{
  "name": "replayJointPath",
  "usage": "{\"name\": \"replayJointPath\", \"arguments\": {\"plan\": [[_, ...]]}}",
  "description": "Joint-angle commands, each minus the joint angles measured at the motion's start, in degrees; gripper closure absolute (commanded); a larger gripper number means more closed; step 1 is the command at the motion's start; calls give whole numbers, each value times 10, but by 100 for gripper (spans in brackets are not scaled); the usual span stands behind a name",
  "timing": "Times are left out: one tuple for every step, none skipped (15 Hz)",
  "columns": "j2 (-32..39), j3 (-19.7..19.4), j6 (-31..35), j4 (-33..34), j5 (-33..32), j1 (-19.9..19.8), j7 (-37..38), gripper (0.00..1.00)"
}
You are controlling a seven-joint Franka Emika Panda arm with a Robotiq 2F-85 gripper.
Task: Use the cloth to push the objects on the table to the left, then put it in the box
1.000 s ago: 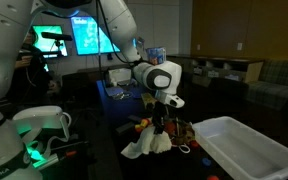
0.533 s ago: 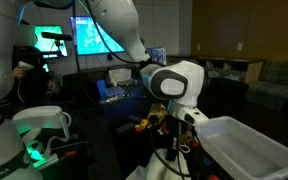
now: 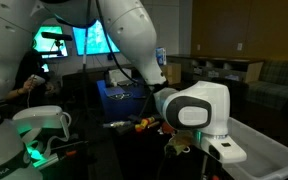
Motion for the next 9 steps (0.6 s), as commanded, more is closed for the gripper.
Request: {"name": "replayJointPath", "arguments": {"plan": [[102, -35, 26, 104, 1, 24, 104, 85], [126, -44, 28, 129, 1, 30, 133, 86], [148, -51, 24, 155, 3, 36, 165, 85], [172, -59, 24, 180, 1, 43, 197, 86], [191, -68, 16, 204, -1, 52, 230, 86], [211, -74, 11, 227, -2, 58, 259, 86], [222, -76, 6, 241, -4, 60, 279, 85], [237, -76, -1, 260, -4, 65, 301, 86], [241, -74, -5, 268, -6, 68, 313, 86]]}}
